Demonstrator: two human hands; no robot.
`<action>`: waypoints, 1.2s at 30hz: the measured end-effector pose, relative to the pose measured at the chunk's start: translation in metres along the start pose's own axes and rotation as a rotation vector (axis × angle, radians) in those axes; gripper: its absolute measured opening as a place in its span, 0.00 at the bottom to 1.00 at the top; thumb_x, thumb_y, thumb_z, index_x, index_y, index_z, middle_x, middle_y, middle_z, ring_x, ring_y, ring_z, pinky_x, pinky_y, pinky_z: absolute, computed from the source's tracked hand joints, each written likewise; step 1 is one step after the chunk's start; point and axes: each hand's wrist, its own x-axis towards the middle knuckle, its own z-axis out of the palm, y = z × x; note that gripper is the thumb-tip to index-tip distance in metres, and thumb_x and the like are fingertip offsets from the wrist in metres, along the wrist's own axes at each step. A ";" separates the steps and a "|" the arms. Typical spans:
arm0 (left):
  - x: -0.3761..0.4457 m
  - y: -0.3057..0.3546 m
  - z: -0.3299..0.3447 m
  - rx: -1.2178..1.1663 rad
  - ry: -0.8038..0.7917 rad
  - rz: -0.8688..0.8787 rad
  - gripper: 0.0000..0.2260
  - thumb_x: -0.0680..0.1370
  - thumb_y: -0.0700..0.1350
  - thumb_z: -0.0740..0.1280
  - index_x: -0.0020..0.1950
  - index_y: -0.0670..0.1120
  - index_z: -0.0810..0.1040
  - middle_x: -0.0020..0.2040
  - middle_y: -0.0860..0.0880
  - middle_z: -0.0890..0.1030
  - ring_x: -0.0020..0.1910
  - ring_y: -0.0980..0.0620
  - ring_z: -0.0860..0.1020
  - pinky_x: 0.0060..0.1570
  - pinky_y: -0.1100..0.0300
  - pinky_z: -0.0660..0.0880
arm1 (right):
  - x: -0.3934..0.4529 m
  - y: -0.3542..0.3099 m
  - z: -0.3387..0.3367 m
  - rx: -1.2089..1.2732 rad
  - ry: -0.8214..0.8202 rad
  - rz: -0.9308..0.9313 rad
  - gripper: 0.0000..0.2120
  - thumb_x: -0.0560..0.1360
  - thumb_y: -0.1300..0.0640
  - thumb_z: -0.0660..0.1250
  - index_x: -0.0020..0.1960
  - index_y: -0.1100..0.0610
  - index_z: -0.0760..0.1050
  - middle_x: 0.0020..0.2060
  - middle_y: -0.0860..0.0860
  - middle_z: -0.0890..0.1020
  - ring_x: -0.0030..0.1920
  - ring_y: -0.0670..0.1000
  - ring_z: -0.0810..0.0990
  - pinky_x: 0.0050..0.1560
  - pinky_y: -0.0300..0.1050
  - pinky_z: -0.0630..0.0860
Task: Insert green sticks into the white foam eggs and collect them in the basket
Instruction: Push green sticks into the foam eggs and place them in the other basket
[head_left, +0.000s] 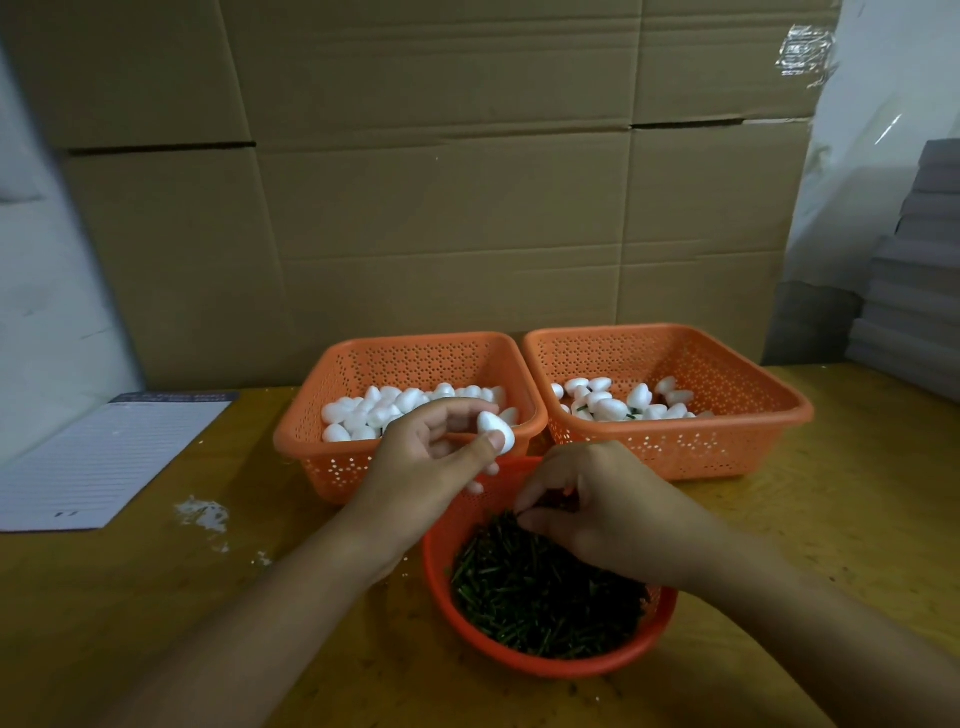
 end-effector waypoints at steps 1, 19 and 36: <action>0.001 0.000 0.000 -0.016 0.005 -0.007 0.10 0.77 0.41 0.72 0.58 0.46 0.82 0.50 0.50 0.86 0.43 0.52 0.84 0.38 0.64 0.78 | -0.001 0.001 -0.001 0.018 0.015 -0.002 0.04 0.75 0.56 0.73 0.48 0.48 0.85 0.43 0.41 0.84 0.44 0.39 0.81 0.47 0.36 0.76; -0.001 -0.005 0.002 -0.046 -0.009 -0.037 0.08 0.77 0.41 0.72 0.55 0.48 0.82 0.51 0.51 0.86 0.41 0.54 0.84 0.38 0.65 0.78 | -0.017 -0.001 0.013 0.151 0.165 -0.135 0.02 0.78 0.56 0.70 0.49 0.51 0.81 0.42 0.42 0.83 0.45 0.42 0.81 0.46 0.36 0.75; -0.005 -0.006 0.004 -0.069 -0.037 -0.007 0.11 0.74 0.35 0.75 0.53 0.48 0.83 0.50 0.47 0.86 0.50 0.50 0.84 0.47 0.59 0.81 | -0.041 0.008 0.015 0.238 0.303 0.049 0.07 0.75 0.57 0.74 0.46 0.45 0.83 0.41 0.36 0.84 0.44 0.40 0.83 0.43 0.34 0.77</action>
